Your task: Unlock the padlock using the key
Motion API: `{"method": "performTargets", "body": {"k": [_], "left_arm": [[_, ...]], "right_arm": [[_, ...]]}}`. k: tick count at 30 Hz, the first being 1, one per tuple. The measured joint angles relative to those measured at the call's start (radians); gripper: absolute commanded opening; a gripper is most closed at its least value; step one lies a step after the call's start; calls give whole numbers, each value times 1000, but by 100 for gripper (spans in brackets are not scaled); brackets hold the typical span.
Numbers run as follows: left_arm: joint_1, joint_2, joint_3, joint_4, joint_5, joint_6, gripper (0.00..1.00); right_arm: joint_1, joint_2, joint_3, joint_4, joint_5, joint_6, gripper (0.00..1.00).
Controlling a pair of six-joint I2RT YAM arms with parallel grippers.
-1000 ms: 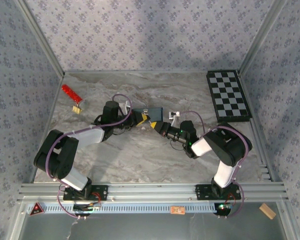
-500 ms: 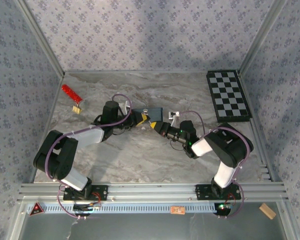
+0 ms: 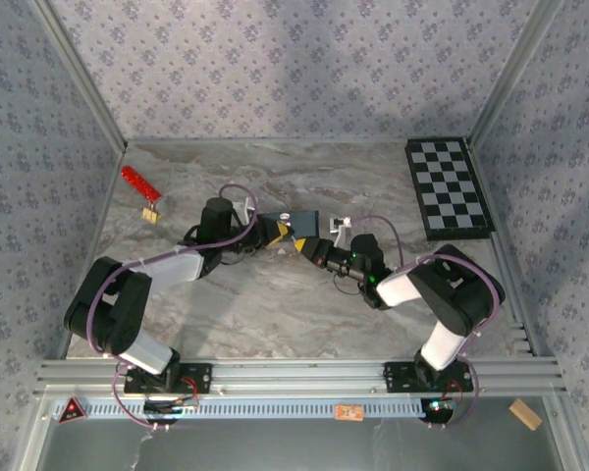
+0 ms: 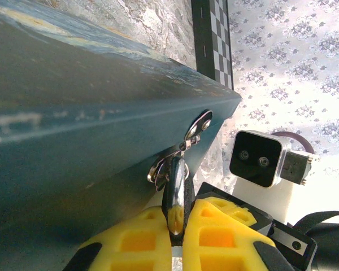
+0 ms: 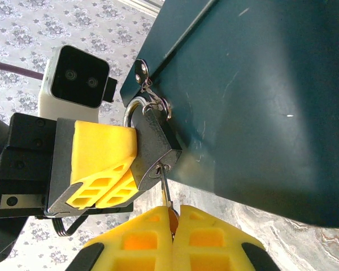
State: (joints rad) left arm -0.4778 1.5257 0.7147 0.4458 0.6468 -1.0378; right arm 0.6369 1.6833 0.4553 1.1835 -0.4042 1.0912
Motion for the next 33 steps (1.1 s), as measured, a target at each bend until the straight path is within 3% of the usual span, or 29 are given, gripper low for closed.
{"method": "performTargets", "body": {"k": [33], "left_arm": [[-1, 0, 0, 7, 0, 0, 0]], "right_arm": [[7, -18, 11, -43, 0, -8, 0]]}}
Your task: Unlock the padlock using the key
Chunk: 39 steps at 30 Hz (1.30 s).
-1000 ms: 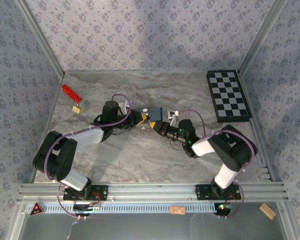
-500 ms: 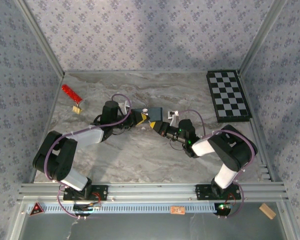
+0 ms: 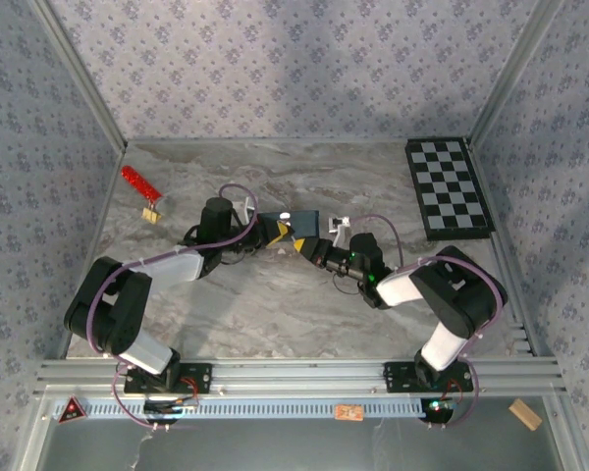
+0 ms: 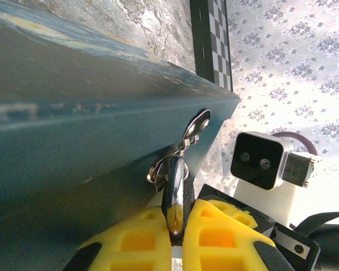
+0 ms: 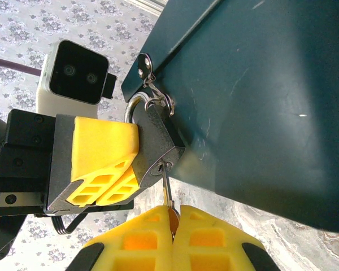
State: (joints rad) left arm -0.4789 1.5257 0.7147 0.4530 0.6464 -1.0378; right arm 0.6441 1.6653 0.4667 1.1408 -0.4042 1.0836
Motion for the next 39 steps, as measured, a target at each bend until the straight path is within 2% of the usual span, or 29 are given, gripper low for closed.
{"method": "performTargets", "body": {"k": [10, 17, 26, 39], "left_arm": [[0, 0, 0, -1, 2, 8, 0], [0, 0, 0, 2, 16, 8, 0], [0, 0, 0, -8, 10, 30, 0], [0, 0, 0, -8, 10, 34, 0]], "right_arm": [[-2, -4, 3, -9, -5, 1, 0], [-30, -5, 3, 4, -69, 23, 0], [-53, 72, 7, 108, -134, 105, 0], [-61, 90, 9, 131, -151, 108, 0]]}}
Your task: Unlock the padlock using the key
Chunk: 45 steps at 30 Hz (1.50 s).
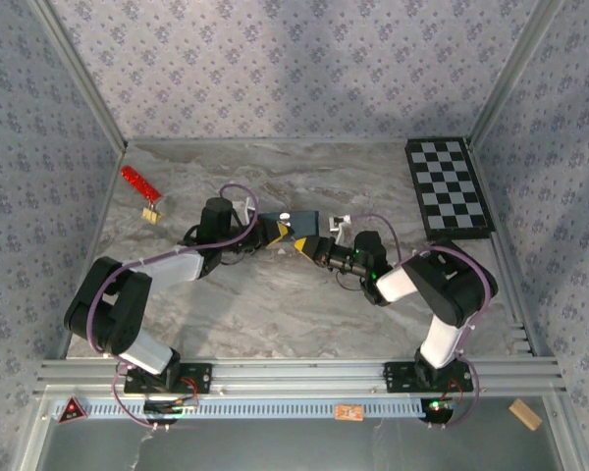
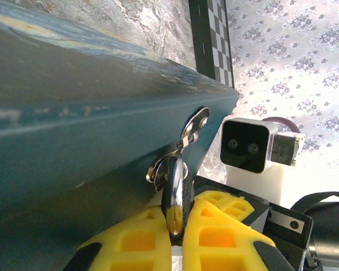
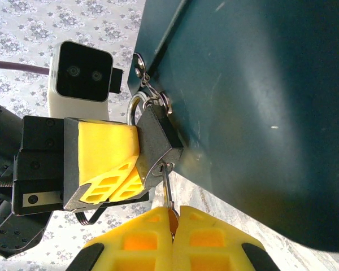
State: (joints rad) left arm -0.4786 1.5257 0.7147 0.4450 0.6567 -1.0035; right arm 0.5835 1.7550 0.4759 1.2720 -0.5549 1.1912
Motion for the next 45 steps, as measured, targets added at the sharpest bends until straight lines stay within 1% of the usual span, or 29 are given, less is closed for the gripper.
{"method": "performTargets", "body": {"k": [12, 27, 37, 45], "left_arm": [[0, 0, 0, 0, -16, 1, 0], [-3, 0, 0, -3, -18, 17, 0], [-6, 0, 1, 0, -29, 26, 0], [-6, 1, 1, 0, -34, 28, 0]], "right_arm": [[-19, 37, 21, 27, -39, 8, 0], [-13, 14, 21, -20, -26, -54, 0], [-12, 14, 28, -17, -32, 44, 0], [-18, 33, 34, 0, -43, 81, 0]]}}
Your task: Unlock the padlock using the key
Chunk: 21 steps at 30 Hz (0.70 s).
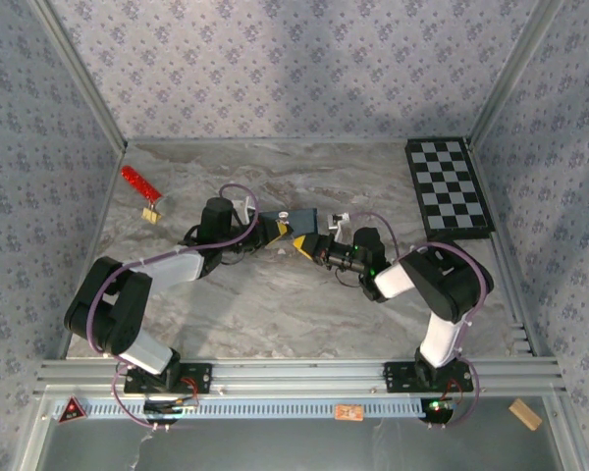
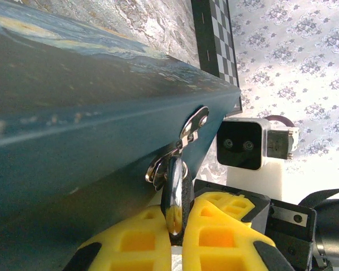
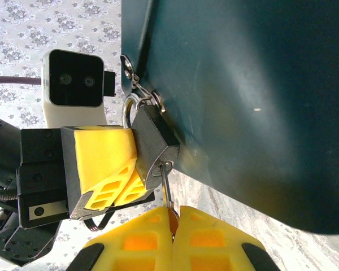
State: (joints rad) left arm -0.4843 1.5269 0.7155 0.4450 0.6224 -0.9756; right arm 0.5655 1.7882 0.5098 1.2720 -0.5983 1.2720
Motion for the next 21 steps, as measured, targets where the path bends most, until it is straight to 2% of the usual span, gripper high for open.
{"method": "performTargets", "body": {"k": [8, 17, 21], "left_arm": [[-6, 4, 1, 2, -2, 6, 0], [-13, 15, 21, -6, -6, 10, 0], [-15, 15, 23, -7, -6, 16, 0]], "right_arm": [[-10, 2, 6, -10, -27, -8, 0], [1, -42, 22, -122, -15, -156, 0], [-6, -45, 22, -122, -24, -170, 0]]}}
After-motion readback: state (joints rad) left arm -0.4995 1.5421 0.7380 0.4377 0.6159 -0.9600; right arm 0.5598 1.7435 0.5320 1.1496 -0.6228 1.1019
